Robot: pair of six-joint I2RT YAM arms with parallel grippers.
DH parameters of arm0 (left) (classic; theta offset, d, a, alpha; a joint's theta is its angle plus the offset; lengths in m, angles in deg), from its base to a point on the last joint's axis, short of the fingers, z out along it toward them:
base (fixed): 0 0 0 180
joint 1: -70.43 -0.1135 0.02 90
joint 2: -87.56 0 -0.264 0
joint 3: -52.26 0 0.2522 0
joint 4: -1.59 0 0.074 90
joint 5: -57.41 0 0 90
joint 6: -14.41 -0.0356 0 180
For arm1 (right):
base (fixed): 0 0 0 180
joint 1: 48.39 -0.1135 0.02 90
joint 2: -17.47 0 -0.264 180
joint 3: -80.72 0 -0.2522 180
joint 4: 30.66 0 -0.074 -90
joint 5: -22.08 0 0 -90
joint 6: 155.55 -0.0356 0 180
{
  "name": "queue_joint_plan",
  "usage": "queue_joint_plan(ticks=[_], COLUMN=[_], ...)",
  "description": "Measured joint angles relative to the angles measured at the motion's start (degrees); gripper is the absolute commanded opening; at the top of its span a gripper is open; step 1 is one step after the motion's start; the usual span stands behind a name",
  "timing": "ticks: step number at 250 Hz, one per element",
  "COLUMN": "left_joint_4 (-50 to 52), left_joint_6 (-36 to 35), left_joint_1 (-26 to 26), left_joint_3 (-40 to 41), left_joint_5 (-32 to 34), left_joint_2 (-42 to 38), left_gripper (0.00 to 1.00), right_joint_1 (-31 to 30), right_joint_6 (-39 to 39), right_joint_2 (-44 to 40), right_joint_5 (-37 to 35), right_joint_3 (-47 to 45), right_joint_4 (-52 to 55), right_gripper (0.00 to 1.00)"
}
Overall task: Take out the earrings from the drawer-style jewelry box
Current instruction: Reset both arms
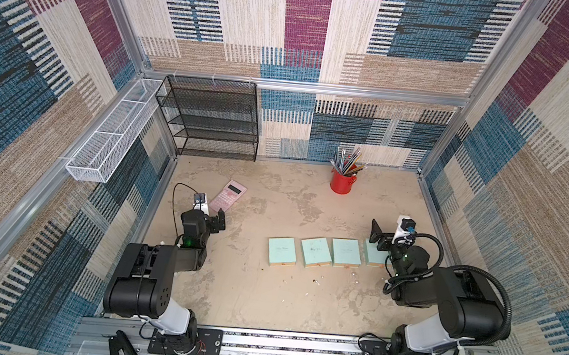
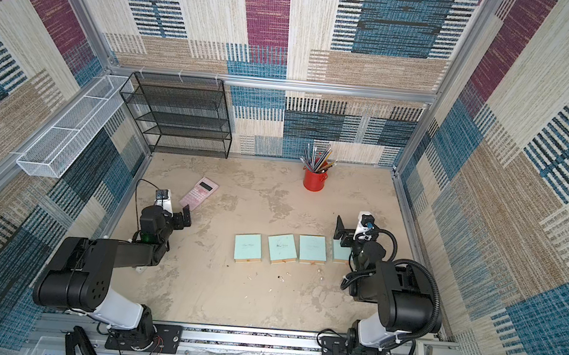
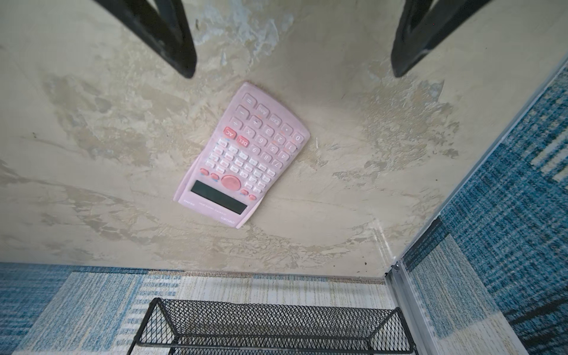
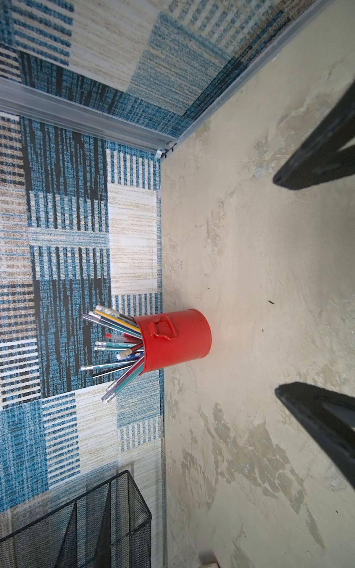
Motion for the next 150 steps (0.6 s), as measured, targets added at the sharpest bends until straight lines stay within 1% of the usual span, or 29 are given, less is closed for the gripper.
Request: queue_joint_plan(ticks=[26, 66, 150], left_joint_4=[0.9, 1.3, 1.3], left_joint_6=[-0.2, -0.3, -0.3], left_joint_1=[-0.6, -0.8, -0.9], left_joint_3=[-0.8, -0.8, -0.8], left_joint_5=[-3.9, -7.0, -7.7], left_joint_2=[0.2, 0.3, 0.3], left_gripper=[0.99, 0.98, 0.99], right_joint_1=[0.0, 0.0, 0.0], right_joint_6=[0.0, 0.0, 0.0], right_joint_2=[0.0, 0.0, 0.0], right_joint_5=[0.0, 0.0, 0.0], right_joint_3=[0.0, 0.0, 0.0], right_joint_4=[0.0, 0.0, 0.0], right_gripper=[0.99, 0.99, 0.99])
